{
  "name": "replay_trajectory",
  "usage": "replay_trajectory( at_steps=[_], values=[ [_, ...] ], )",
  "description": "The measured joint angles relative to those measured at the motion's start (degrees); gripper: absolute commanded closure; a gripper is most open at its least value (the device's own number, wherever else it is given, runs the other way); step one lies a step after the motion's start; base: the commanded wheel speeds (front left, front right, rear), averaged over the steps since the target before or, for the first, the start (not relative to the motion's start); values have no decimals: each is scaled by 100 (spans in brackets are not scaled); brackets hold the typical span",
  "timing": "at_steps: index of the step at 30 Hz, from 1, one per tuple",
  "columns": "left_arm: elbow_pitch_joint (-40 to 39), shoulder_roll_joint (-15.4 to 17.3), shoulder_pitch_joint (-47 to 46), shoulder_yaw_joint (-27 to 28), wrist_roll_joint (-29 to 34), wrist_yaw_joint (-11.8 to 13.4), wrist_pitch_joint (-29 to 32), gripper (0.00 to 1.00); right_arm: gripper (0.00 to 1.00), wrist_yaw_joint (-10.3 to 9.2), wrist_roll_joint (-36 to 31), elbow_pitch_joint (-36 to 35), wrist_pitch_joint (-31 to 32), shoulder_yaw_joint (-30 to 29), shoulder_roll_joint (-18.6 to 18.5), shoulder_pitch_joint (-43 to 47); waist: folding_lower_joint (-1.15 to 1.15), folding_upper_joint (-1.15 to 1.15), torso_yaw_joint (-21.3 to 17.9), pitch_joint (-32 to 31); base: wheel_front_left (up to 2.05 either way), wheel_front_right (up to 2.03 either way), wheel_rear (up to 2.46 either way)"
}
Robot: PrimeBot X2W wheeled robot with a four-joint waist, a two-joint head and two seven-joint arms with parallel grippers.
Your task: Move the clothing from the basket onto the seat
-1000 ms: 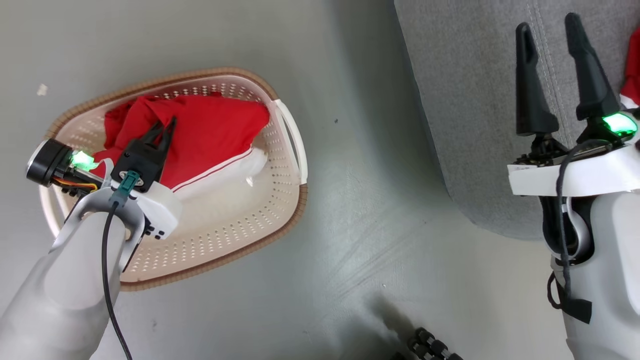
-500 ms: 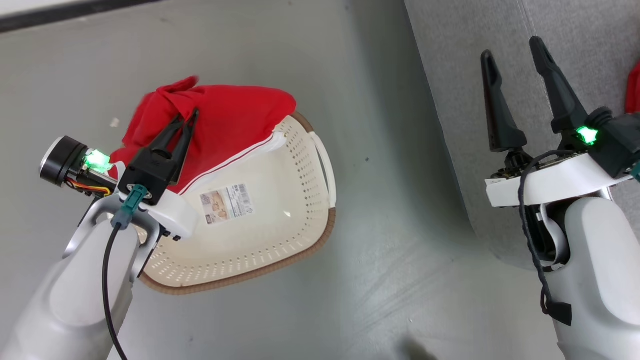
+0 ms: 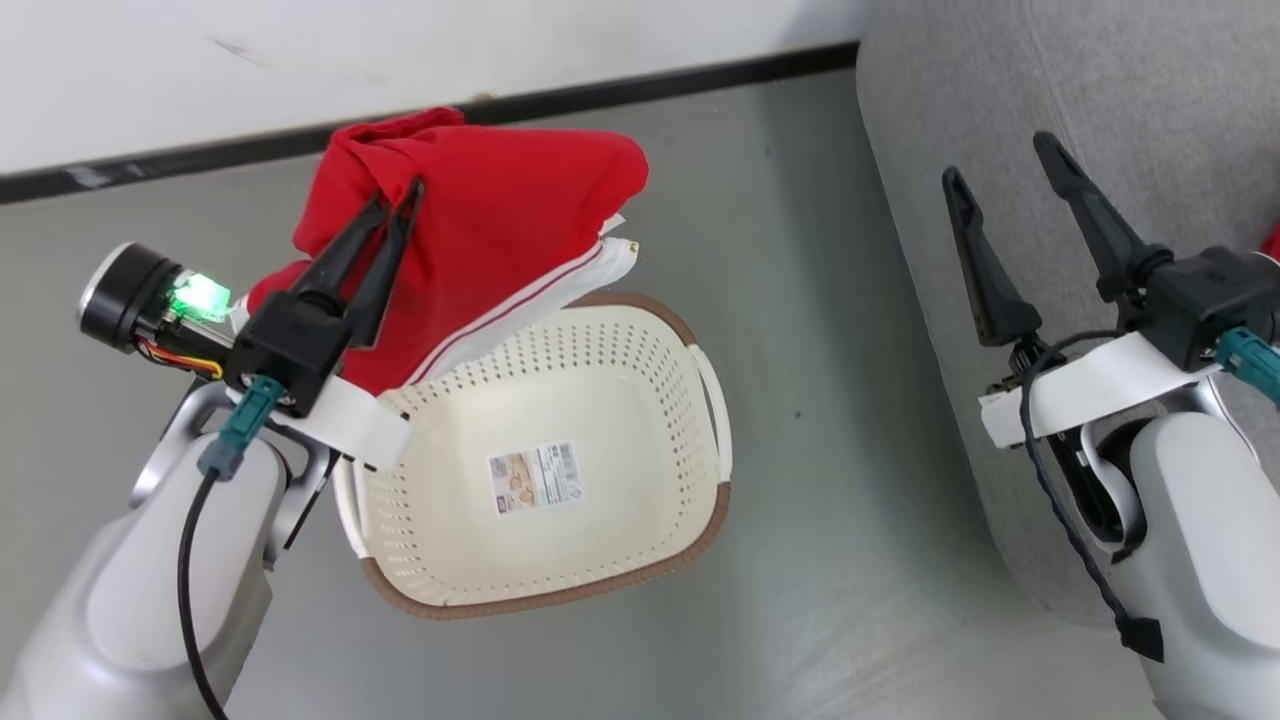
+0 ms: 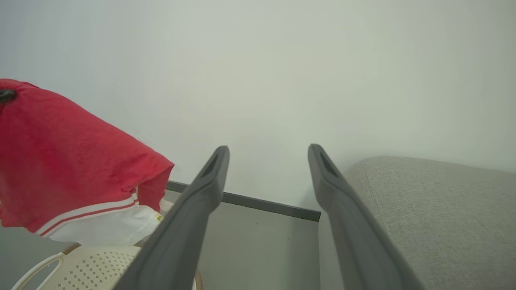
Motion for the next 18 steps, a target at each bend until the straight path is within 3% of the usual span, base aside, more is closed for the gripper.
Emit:
replay_trajectory(
  at_steps=[18],
  values=[
    [-820,-44,324,-439,-194,-377,82,100,0,0,244,627,0,790,-723,623,0,0,632,-1258,0,0,0]
  ],
)
